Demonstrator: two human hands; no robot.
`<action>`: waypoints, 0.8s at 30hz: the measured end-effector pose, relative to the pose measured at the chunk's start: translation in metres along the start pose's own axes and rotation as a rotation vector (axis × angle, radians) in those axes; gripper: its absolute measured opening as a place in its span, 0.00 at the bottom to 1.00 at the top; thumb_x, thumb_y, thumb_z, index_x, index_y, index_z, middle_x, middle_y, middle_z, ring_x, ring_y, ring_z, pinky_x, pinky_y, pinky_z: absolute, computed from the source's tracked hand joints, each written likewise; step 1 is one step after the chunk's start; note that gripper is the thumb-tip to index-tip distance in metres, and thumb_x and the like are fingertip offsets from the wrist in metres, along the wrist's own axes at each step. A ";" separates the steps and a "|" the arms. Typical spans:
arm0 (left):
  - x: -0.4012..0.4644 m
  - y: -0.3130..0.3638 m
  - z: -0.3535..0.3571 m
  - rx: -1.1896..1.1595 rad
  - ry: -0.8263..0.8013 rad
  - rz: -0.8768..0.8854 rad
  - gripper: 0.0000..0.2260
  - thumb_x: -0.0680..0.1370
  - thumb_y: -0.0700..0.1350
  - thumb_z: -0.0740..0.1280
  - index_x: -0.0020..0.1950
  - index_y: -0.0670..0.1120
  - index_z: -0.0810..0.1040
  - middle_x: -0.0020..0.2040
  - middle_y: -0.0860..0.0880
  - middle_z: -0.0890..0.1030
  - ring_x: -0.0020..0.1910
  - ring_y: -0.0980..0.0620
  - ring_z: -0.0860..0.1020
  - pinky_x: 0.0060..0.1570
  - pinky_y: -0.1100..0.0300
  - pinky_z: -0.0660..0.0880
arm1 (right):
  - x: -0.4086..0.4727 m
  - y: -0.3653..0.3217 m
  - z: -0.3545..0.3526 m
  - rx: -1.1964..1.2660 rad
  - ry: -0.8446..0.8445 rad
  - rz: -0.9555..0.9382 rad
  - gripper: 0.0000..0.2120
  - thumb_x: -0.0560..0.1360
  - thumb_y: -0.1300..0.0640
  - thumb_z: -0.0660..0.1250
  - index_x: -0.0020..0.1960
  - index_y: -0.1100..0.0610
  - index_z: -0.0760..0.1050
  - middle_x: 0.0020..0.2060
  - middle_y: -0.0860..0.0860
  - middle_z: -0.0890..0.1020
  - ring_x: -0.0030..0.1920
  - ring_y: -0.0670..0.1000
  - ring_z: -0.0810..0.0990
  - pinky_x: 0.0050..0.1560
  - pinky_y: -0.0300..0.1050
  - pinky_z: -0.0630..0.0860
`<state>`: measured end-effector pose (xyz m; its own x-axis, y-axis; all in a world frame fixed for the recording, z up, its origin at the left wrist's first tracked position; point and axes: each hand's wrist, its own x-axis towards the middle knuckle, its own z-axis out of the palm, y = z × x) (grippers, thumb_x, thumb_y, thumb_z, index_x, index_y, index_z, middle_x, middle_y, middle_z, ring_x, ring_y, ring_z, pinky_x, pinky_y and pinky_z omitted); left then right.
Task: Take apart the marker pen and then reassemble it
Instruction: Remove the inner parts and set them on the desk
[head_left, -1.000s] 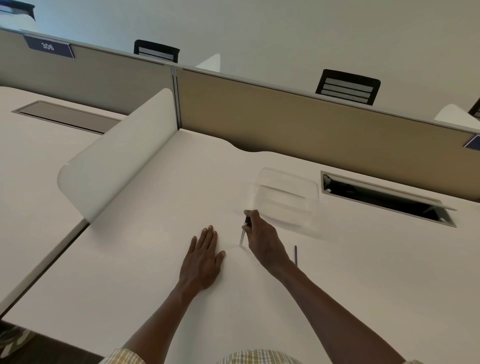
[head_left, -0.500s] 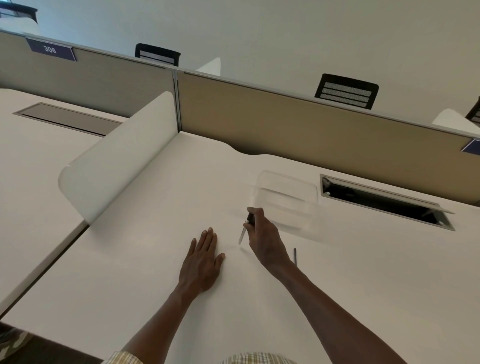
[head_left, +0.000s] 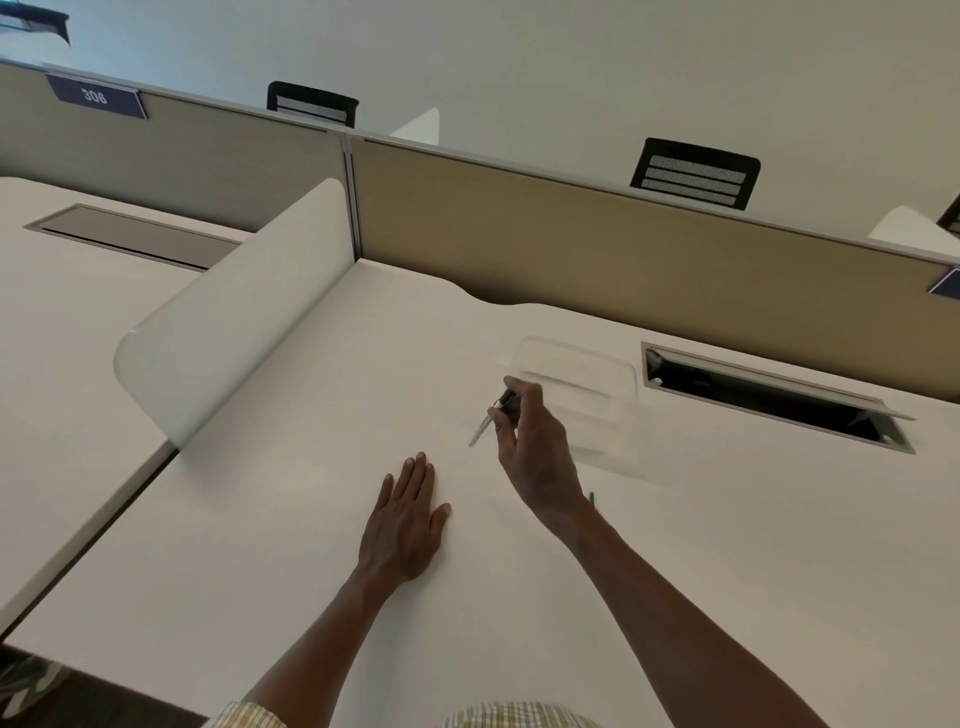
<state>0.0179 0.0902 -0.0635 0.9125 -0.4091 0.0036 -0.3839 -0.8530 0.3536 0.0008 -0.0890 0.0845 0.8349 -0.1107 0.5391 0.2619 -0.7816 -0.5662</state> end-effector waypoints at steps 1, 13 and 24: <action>0.000 0.000 0.000 0.005 0.000 0.000 0.33 0.78 0.60 0.39 0.79 0.44 0.46 0.80 0.48 0.44 0.79 0.53 0.41 0.77 0.53 0.41 | -0.009 0.005 0.005 -0.033 -0.071 -0.007 0.16 0.78 0.61 0.67 0.62 0.56 0.65 0.44 0.53 0.81 0.42 0.51 0.81 0.42 0.39 0.75; 0.001 -0.002 0.002 0.049 -0.007 0.001 0.33 0.79 0.60 0.39 0.80 0.44 0.46 0.80 0.48 0.43 0.79 0.52 0.40 0.77 0.54 0.40 | -0.032 0.022 0.017 -0.096 -0.228 0.088 0.15 0.78 0.60 0.65 0.63 0.57 0.65 0.45 0.53 0.81 0.43 0.56 0.81 0.42 0.49 0.78; 0.000 -0.002 0.002 0.051 -0.009 0.001 0.33 0.79 0.60 0.39 0.79 0.44 0.45 0.80 0.48 0.43 0.79 0.52 0.40 0.77 0.53 0.41 | -0.033 0.023 0.019 -0.083 -0.230 0.099 0.16 0.79 0.59 0.64 0.65 0.57 0.66 0.48 0.52 0.81 0.46 0.55 0.81 0.45 0.44 0.76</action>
<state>0.0188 0.0910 -0.0658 0.9109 -0.4127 -0.0042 -0.3918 -0.8677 0.3059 -0.0119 -0.0914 0.0415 0.9449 -0.0541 0.3228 0.1412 -0.8224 -0.5511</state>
